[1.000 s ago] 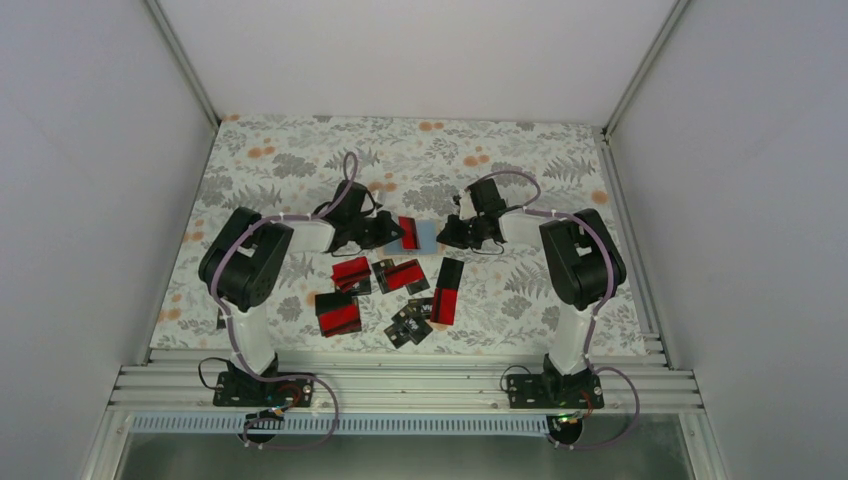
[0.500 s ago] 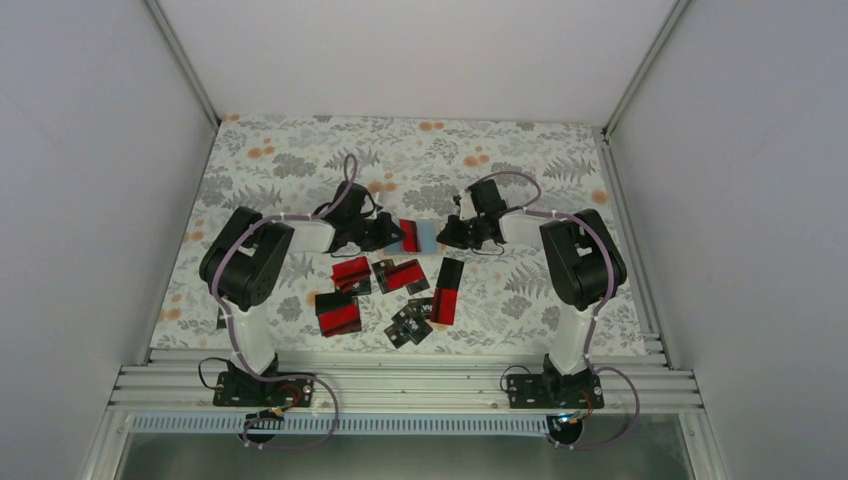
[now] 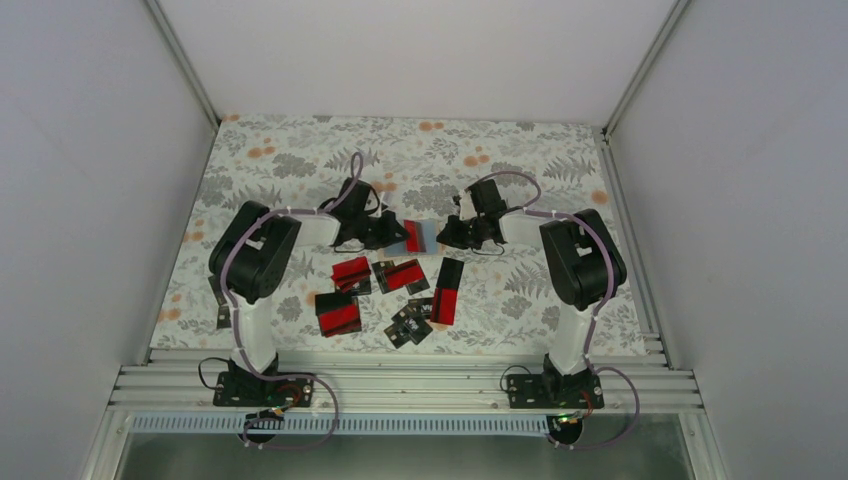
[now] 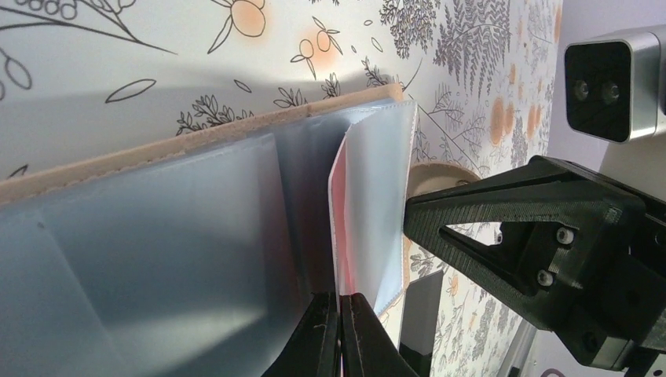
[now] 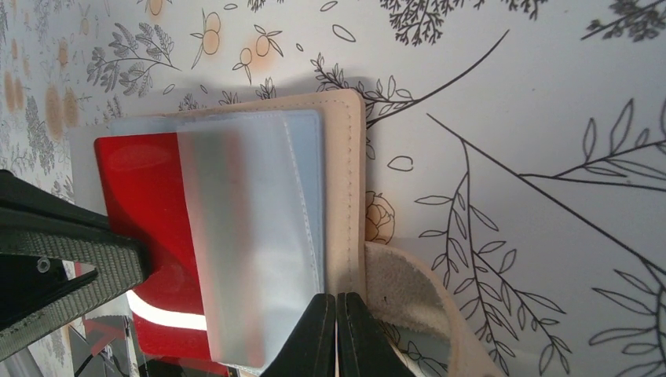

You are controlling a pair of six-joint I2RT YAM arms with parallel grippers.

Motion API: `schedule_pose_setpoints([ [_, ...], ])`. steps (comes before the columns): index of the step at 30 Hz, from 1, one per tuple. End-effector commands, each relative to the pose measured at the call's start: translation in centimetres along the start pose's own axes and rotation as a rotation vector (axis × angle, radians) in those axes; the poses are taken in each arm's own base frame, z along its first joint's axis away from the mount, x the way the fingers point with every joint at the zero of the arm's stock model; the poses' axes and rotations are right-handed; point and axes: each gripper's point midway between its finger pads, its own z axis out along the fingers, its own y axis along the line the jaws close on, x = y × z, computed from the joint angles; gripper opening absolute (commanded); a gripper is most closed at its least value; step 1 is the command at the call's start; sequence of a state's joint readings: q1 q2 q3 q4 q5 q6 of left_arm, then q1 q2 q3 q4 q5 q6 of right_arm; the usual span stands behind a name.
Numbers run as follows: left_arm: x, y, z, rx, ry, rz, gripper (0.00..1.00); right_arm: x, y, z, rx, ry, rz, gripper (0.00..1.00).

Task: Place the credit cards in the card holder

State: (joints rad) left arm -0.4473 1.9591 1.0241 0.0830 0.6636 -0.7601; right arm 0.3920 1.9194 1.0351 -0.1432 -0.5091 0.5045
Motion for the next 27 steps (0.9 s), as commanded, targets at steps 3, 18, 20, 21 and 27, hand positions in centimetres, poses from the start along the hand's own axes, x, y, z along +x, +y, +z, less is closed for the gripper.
schedule_pose_setpoints([
  [3,0.4,0.7,1.1,-0.007,0.043,0.017,0.02,3.3,-2.2,1.0,0.06,0.109,0.041,0.04],
  [18,1.3,0.5,3.2,-0.002,0.082,0.045,0.02,3.3,-2.4,1.4,0.064,0.124,0.043,0.04],
  [20,1.4,0.5,3.3,-0.003,0.084,0.044,0.02,3.3,-2.4,1.5,0.063,0.125,0.043,0.04],
  [21,1.5,0.5,3.4,-0.003,0.086,0.044,0.02,3.3,-2.4,1.5,0.064,0.125,0.044,0.05],
  [27,1.5,0.5,3.7,0.002,0.084,0.029,0.02,3.3,-2.3,1.4,0.062,0.127,0.043,0.04],
])
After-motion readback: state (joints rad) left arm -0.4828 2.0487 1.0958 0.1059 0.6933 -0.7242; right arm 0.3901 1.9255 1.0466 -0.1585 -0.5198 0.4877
